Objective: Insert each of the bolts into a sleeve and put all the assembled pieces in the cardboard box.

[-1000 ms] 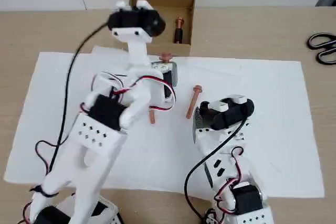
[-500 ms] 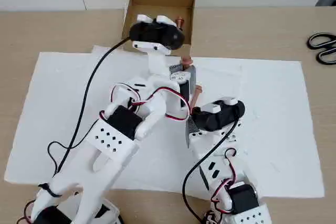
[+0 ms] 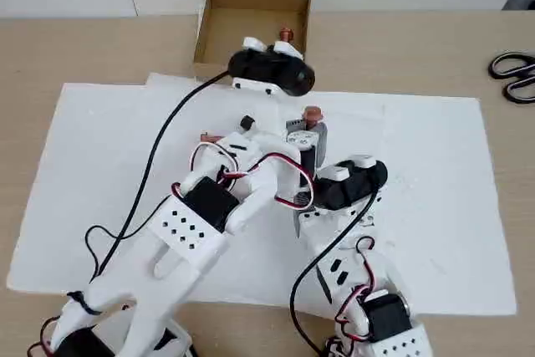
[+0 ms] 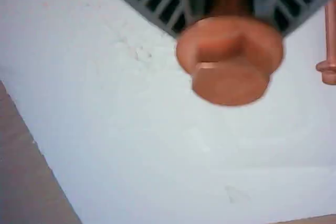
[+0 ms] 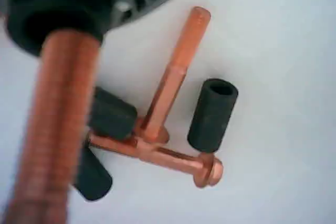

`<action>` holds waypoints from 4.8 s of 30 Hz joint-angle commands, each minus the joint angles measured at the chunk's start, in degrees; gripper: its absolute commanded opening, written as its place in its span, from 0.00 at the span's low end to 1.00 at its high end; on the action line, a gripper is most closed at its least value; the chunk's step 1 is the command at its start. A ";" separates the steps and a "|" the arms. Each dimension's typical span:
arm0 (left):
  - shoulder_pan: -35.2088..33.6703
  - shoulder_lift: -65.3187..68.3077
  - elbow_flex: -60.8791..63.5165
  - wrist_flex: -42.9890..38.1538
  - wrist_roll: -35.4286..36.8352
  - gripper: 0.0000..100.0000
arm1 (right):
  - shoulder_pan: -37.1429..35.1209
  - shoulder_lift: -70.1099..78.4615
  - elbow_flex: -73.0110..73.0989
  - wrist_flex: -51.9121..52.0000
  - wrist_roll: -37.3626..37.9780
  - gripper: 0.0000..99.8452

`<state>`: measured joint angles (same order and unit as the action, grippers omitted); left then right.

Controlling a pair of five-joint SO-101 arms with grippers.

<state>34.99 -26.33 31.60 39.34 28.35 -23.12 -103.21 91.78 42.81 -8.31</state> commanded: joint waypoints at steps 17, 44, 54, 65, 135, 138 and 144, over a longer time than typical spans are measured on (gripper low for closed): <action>0.26 -2.29 2.51 -3.52 -0.35 0.01 | -0.13 -0.66 -0.70 -1.63 -0.62 0.00; 2.90 -2.90 5.05 0.09 -4.75 0.01 | -0.04 -0.75 -0.70 -2.42 -0.70 0.00; 2.99 -2.90 5.14 2.99 -4.75 0.01 | -0.04 -0.75 -0.70 -2.42 -0.70 0.00; 2.99 -2.81 5.14 5.63 -6.59 0.10 | -0.04 -0.75 -0.70 -2.42 -0.70 0.00; -39.47 -2.37 -12.97 29.01 -6.86 0.27 | 8.04 81.80 -77.10 -6.81 2.64 0.00; -40.53 -2.37 -12.97 30.24 -6.86 0.27 | 8.92 95.25 -87.91 -6.90 2.64 0.00; -40.53 -2.37 -10.68 31.47 -6.95 0.27 | 9.98 119.87 -109.80 -7.16 2.64 0.00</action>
<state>-5.36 -27.38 20.97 70.73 21.85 -13.80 7.21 -4.75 37.63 -6.29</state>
